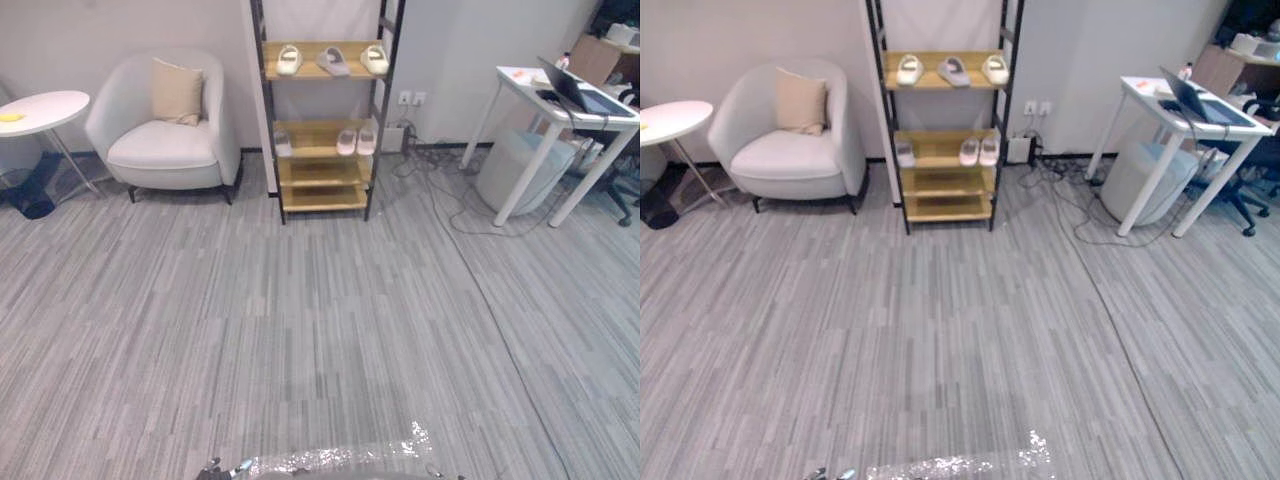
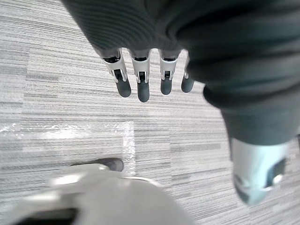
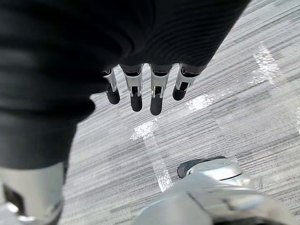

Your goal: Organize the slippers on the shoe rack

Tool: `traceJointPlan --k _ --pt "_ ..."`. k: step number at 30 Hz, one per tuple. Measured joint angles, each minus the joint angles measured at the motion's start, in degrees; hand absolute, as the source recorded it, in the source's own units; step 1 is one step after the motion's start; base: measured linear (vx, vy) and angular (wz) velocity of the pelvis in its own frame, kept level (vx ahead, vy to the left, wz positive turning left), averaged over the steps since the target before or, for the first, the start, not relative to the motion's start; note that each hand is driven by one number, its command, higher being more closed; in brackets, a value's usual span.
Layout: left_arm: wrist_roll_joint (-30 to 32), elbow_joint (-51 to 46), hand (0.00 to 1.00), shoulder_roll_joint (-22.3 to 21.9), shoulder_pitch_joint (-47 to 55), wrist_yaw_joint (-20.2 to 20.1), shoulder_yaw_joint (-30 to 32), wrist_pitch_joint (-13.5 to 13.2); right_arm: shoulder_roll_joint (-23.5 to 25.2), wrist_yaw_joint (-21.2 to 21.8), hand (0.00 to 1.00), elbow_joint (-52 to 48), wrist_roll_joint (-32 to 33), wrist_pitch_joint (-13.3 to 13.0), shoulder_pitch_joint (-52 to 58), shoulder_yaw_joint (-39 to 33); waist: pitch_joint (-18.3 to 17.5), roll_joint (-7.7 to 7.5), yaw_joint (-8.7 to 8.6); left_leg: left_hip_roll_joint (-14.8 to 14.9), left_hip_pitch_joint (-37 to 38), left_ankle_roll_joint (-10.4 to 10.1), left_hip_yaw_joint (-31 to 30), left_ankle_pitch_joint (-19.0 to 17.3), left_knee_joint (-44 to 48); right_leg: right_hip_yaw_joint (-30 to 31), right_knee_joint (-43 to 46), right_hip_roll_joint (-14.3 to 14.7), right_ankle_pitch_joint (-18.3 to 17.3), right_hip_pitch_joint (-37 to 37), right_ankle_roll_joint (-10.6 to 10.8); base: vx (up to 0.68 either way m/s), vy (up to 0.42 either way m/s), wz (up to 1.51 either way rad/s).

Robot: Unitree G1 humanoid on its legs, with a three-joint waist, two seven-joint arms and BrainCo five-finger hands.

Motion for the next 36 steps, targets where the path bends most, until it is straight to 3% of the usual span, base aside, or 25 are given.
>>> traceJointPlan --k 2,11,32,34,36 --pt "0.0 0.1 0.0 -0.1 -0.5 0.0 0.1 0.0 -0.1 0.0 0.0 1.2 -0.2 0.0 -1.3 -0.4 1.0 0.02 0.09 0.4 2.3 0.5 0.4 1.0 -2.0 0.0 -1.5 0.4 0.7 1.9 -0.8 0.13 -0.043 -0.08" --pt "0.1 1.3 0.0 0.0 -1.7 0.0 0.1 -0.1 0.4 0.2 0.0 1.2 -2.4 0.0 -4.1 -0.4 2.5 -0.05 0.13 1.1 6.1 0.3 0.7 1.4 -5.1 -2.0 -4.1 1.4 0.9 5.4 -0.6 0.1 -0.045 0.0" --pt "0.1 1.2 0.0 -0.1 -2.2 0.1 0.1 -0.1 0.6 0.1 0.0 1.0 -2.4 -0.5 -5.9 -0.1 3.3 -0.04 0.37 1.2 7.0 -0.6 0.7 0.7 -5.1 -3.5 -5.0 1.3 0.5 6.7 -0.1 -0.01 -0.023 -0.01" --pt "0.1 1.2 0.0 0.1 -2.4 0.1 0.0 -0.1 0.5 0.1 0.0 1.0 -2.4 -0.6 -6.0 -0.1 3.5 -0.3 0.32 1.3 5.9 -0.6 0.7 -0.2 -3.2 -4.0 -4.9 1.2 0.4 6.6 -0.2 0.01 -0.028 0.08" --pt "0.1 1.2 0.0 0.3 -3.2 0.1 0.1 -0.1 0.5 0.0 0.0 1.0 -2.3 -0.6 -6.1 0.0 4.3 -0.56 0.42 2.1 1.7 -1.3 0.7 -4.8 6.0 -4.7 -4.7 1.2 -0.2 6.8 -1.0 0.01 -0.034 0.06"
